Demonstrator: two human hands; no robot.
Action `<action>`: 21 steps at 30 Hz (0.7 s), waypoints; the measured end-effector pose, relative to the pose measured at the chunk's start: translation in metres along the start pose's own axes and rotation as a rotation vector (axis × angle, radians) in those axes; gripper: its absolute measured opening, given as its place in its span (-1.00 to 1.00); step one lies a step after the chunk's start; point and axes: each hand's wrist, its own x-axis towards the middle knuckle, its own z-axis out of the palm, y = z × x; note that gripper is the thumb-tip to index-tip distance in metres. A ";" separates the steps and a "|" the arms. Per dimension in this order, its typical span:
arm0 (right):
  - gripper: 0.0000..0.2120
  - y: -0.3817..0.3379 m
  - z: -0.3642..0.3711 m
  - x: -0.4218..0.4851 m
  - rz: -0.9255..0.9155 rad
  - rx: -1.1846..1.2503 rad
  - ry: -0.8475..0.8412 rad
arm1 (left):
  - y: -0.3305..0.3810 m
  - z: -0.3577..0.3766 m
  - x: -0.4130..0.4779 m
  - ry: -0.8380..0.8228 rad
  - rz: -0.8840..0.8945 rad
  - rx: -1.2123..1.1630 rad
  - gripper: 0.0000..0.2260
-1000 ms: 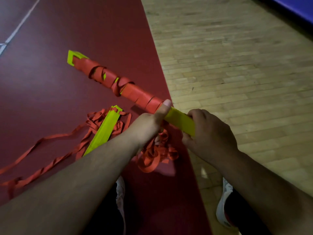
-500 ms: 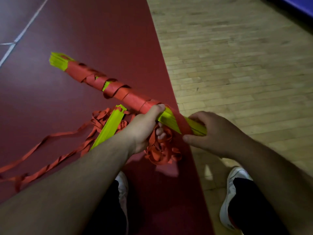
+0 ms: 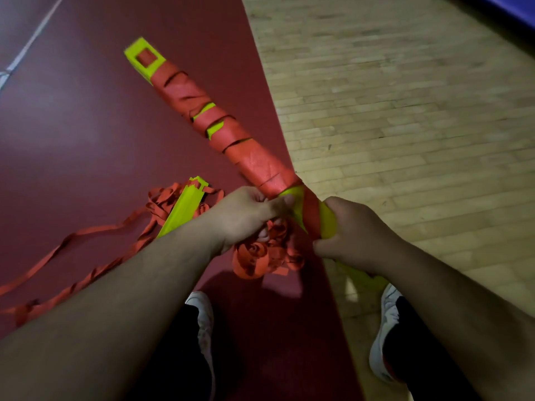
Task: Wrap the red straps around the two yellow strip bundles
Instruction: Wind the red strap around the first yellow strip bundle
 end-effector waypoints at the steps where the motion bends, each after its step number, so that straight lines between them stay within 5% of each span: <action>1: -0.71 0.002 0.003 0.001 0.009 -0.009 0.026 | -0.003 -0.001 0.001 -0.017 -0.010 0.081 -0.72; 6: -0.74 0.003 -0.005 0.004 0.039 0.032 0.141 | -0.016 -0.012 0.003 -0.059 -0.024 0.296 -0.90; 10: -0.74 0.000 -0.008 0.005 0.052 0.024 0.196 | -0.012 -0.014 0.002 -0.020 0.007 0.325 -0.68; 14: -0.67 -0.003 -0.014 0.005 0.046 -0.049 0.270 | -0.015 -0.020 0.002 0.054 0.023 0.372 -0.74; 21: -0.59 -0.013 -0.033 0.000 0.014 -0.113 0.388 | -0.009 -0.020 0.006 0.218 0.113 0.207 -0.91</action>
